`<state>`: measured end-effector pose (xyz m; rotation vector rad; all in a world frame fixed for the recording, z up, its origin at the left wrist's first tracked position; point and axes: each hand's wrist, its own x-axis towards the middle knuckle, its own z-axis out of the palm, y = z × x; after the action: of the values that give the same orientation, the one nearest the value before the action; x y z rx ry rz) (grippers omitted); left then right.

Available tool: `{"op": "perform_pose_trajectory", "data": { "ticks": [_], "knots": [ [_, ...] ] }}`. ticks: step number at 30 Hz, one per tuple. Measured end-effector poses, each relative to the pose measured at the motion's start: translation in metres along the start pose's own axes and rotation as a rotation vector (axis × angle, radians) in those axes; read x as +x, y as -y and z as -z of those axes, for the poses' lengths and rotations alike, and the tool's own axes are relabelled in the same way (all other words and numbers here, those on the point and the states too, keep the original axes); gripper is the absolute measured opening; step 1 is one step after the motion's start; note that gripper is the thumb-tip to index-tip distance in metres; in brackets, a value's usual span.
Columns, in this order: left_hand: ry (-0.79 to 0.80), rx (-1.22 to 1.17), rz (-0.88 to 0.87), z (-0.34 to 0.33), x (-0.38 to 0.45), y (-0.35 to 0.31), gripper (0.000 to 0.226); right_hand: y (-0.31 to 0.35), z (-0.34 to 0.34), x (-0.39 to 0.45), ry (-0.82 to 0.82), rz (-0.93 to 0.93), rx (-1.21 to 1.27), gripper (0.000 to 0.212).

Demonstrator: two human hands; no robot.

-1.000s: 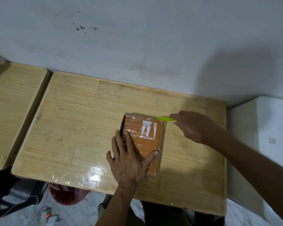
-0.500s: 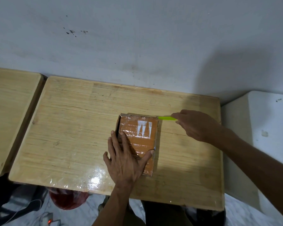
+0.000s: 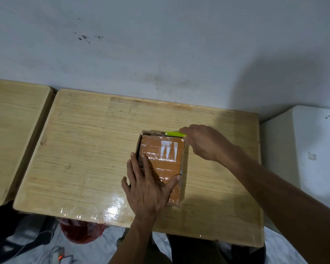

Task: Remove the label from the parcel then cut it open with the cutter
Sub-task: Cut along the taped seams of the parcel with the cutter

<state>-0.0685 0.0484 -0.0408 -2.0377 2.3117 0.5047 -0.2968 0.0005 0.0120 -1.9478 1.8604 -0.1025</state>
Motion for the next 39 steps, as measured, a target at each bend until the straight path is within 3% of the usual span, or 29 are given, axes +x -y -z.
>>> {"op": "perform_pose_trajectory", "data": {
  "ticks": [3,8,11,18,28,34,39],
  "knots": [
    [0.001,0.000,-0.001,0.000,0.000,0.000,0.124,-0.010,0.003,0.000,-0.002,-0.062,-0.023,0.030],
    [-0.003,-0.011,0.000,-0.002,0.000,0.001,0.124,-0.021,0.007,-0.010,0.048,-0.120,0.141,0.030],
    [0.007,-0.015,-0.002,-0.002,0.000,0.001,0.125,-0.027,0.001,-0.029,-0.099,-0.186,0.300,0.025],
    [0.052,-0.011,-0.010,0.001,0.000,0.002,0.124,-0.016,-0.041,-0.074,-0.495,-0.548,0.729,0.005],
    [0.100,-0.101,0.017,0.015,0.002,-0.003,0.119,0.038,-0.064,-0.108,-0.547,-0.779,1.076,0.017],
    [0.140,-0.112,-0.231,0.039,0.057,-0.002,0.096,0.104,-0.083,-0.130,-0.558,-0.853,1.147,0.013],
    [0.338,-0.028,-0.469,0.052,0.100,-0.010,0.082,0.159,-0.108,-0.130,-0.505,-1.093,1.037,0.026]
  ]
}}
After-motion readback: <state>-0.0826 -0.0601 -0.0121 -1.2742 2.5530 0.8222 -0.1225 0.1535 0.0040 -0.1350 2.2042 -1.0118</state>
